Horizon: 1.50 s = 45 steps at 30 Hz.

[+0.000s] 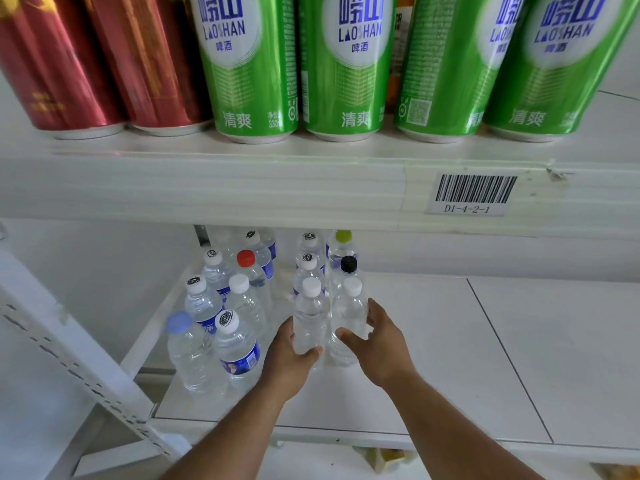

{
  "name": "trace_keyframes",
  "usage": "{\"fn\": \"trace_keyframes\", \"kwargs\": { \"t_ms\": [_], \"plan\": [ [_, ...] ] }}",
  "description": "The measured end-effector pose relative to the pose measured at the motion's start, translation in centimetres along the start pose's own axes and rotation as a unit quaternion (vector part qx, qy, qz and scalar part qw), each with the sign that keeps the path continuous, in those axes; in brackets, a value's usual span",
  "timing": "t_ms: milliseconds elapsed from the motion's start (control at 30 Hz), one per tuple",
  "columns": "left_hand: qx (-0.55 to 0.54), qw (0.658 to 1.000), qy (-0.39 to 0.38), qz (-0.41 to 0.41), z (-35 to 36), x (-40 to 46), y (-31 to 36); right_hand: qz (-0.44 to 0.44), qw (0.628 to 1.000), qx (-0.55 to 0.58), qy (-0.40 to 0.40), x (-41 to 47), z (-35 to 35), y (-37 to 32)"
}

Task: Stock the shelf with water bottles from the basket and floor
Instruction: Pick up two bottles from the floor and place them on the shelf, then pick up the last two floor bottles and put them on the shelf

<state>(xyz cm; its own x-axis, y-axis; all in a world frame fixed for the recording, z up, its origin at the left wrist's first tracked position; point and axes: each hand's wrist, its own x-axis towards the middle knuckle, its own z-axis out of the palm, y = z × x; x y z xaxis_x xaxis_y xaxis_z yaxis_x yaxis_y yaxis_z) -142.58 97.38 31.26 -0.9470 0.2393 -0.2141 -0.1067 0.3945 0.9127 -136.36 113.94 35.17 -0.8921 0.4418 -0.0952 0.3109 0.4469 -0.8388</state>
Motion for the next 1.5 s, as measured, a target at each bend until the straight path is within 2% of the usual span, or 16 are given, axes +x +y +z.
{"fn": "trace_keyframes", "kwargs": {
  "t_ms": [100,233,333,500,667,867,1033,1267,1500],
  "plan": [
    [0.018,1.0,0.003,-0.025,-0.2,-1.2,-0.2,0.017,1.0,-0.01,-0.009,-1.3,-0.3,-0.2],
    [0.099,0.995,0.016,-0.019,-0.3,-4.1,-1.0,0.033,0.998,-0.055,-0.008,-4.1,-0.6,0.0],
    [0.161,0.986,-0.029,-0.02,-0.3,-6.4,-1.6,0.04,0.993,-0.108,-0.008,-6.4,-1.0,0.6],
    [0.293,0.95,-0.098,0.035,0.5,-9.4,-1.2,0.026,0.973,-0.224,-0.039,-9.5,-1.9,2.1],
    [0.387,0.912,-0.106,0.088,2.1,-12.4,0.1,-0.006,0.945,-0.318,-0.075,-12.4,-3.5,3.9],
    [0.445,0.88,-0.124,0.11,6.5,-16.6,2.2,-0.023,0.936,-0.343,-0.07,-16.4,-8.2,7.0],
    [0.493,0.845,-0.163,0.127,12.7,-21.5,3.5,-0.01,0.939,-0.339,-0.06,-21.5,-12.6,12.3],
    [0.518,0.799,-0.237,0.191,21.3,-27.3,4.0,0.09,0.941,-0.323,-0.038,-29.5,-17.6,19.3],
    [0.514,0.75,-0.335,0.247,27.7,-32.0,4.4,0.234,0.927,-0.291,0.027,-38.0,-21.5,22.8]
  ]
}}
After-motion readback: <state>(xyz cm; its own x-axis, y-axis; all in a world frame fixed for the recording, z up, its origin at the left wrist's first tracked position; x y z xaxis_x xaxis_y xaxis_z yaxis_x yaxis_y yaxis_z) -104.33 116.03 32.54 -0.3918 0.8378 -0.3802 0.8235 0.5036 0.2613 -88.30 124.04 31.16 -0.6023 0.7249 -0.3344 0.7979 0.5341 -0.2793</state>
